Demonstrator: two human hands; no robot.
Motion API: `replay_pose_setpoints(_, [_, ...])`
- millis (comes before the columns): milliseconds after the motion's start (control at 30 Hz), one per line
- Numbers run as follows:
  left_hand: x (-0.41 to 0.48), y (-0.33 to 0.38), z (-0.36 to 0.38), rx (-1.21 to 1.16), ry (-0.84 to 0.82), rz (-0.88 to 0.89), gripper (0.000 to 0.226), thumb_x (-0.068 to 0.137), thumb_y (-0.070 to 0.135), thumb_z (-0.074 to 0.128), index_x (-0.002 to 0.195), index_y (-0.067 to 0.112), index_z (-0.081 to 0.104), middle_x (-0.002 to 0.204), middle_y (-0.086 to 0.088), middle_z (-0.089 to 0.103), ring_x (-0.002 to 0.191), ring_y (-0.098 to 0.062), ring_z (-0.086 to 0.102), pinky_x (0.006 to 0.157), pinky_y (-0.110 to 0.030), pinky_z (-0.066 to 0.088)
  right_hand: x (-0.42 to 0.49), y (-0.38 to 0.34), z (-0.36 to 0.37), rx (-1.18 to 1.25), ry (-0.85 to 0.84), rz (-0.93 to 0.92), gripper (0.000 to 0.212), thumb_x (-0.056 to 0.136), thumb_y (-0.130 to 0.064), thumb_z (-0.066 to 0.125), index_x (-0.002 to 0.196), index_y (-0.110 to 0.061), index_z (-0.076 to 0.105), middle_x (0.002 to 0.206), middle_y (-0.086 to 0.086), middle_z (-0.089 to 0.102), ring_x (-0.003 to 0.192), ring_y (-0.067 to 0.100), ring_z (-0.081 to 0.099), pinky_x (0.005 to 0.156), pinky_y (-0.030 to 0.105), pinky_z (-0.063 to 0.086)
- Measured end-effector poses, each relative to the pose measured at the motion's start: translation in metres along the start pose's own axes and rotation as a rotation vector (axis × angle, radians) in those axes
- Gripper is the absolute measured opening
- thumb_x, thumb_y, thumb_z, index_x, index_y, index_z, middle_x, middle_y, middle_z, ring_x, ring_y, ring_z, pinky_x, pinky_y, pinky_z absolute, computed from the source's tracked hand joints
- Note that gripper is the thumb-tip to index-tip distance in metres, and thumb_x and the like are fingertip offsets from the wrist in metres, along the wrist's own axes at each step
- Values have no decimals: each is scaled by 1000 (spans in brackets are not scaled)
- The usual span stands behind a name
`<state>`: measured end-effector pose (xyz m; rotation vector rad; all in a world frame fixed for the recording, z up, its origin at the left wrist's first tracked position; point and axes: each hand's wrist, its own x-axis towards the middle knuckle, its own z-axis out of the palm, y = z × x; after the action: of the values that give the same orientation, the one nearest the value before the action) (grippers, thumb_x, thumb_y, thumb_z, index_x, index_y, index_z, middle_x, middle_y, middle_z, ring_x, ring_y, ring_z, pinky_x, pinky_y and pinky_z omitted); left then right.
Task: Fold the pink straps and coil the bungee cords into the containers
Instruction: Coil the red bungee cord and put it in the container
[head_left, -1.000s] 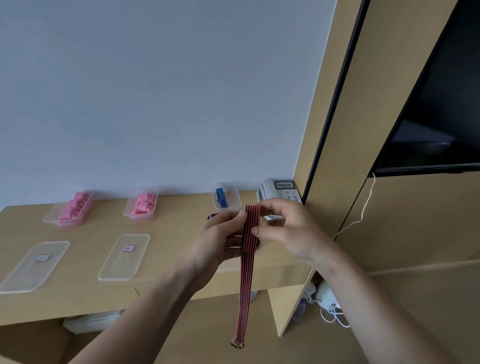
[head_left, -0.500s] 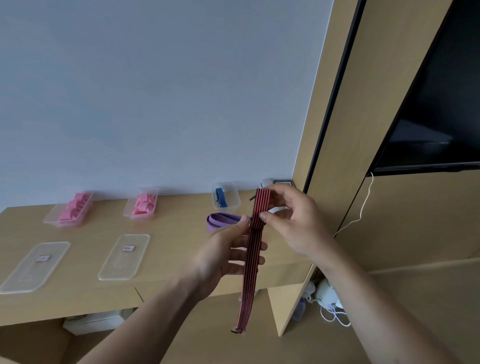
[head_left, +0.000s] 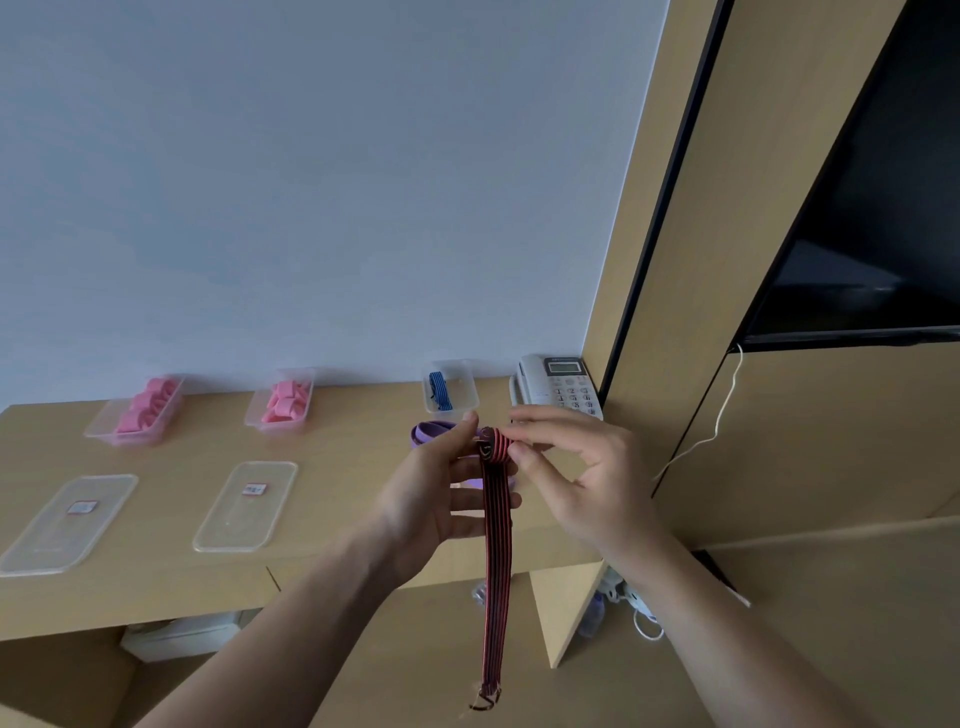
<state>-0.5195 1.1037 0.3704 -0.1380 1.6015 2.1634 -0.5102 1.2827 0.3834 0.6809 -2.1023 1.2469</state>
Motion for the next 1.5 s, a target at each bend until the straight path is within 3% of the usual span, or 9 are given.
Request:
replay_pose_setpoints(233, [-2,8,-5,-31,-20,78,43,99,41,61,121,5,71,97,-11,74,80,-28,74,70,-38,61,-15,-6,5,-35,-90,39,29,68,0,87,94,-8,79,108,-2,75,103,6,69,87,20,53])
replay_pose_setpoints(400, [-1,7,-11,7,-45,166,21,98,15,65,116,8,73,99,-9,77,78,-30,76,66,-35,60,-21,-5,7,-89,-100,40,31,64,-2,90,92,-12,80,110,-7,74,106,9,67,95,26,51])
replay_pose_setpoints(600, [-4,6,-9,96,-22,201,21,102,4,56,114,7,73,97,-12,75,79,-25,74,68,-36,60,-14,-7,5,-6,-114,95,27,67,-11,89,92,-16,80,109,-8,74,103,4,67,88,20,51])
replay_pose_setpoints(733, [-7,6,-3,176,-17,226,32,101,2,57,133,5,60,119,-19,74,84,-26,73,77,-44,61,1,-5,2,187,-214,343,44,82,-15,79,110,-45,65,110,-15,68,99,7,64,76,18,52])
replay_pose_setpoints(900, [-8,6,-4,160,21,203,54,97,6,66,147,9,45,122,-22,72,88,-29,73,81,-49,59,12,5,0,268,-446,445,42,80,-18,81,112,-41,69,108,-10,73,106,6,66,85,21,52])
replay_pose_setpoints(1067, [-9,4,-4,151,-41,140,63,85,38,70,141,14,55,124,-18,73,94,-27,72,83,-44,56,14,12,0,199,-412,443,47,66,-27,86,105,-43,65,104,-11,74,104,8,67,95,42,54])
replay_pose_setpoints(1167, [-10,2,-6,103,-93,61,61,89,59,56,128,14,68,120,-20,74,93,-33,74,82,-44,55,16,13,2,153,-367,410,53,66,-20,87,106,-45,65,105,-17,72,108,3,65,93,33,52])
replay_pose_setpoints(1233, [-10,-3,-8,105,-102,28,60,89,65,52,121,19,72,117,-20,75,94,-38,74,85,-45,55,18,13,1,137,-322,387,54,70,-13,87,109,-43,66,106,-22,71,109,-2,63,87,21,53])
replay_pose_setpoints(1500, [-11,-8,-4,128,-67,-11,62,96,66,46,121,15,72,115,-18,76,100,-41,75,89,-48,55,18,12,4,3,-192,292,57,71,-10,83,108,-50,65,102,-23,71,96,7,67,82,37,57])
